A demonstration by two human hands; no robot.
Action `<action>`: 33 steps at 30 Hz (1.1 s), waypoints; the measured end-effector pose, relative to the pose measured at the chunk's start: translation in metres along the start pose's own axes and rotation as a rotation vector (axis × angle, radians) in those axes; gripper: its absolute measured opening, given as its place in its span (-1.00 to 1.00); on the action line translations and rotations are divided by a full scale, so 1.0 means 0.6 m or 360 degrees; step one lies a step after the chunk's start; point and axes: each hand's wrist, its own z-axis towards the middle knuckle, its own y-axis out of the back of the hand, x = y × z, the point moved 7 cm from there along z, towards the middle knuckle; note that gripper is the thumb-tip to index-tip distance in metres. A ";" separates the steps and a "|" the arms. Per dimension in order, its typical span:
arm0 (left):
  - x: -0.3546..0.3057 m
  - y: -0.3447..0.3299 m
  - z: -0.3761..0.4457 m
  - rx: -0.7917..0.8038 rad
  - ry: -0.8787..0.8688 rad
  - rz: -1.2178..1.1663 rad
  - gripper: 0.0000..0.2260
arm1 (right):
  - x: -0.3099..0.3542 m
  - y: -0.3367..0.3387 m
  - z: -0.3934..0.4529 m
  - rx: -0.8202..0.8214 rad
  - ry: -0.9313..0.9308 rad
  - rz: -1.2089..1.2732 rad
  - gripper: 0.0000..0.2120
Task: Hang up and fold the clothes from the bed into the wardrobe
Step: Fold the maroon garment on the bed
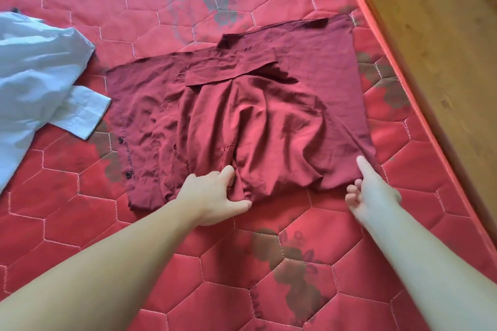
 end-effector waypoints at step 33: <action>0.258 0.030 -0.066 -0.0952 0.1112 -0.3091 -0.89 | -0.090 -0.398 -0.213 0.1065 0.0733 -0.1356 -0.82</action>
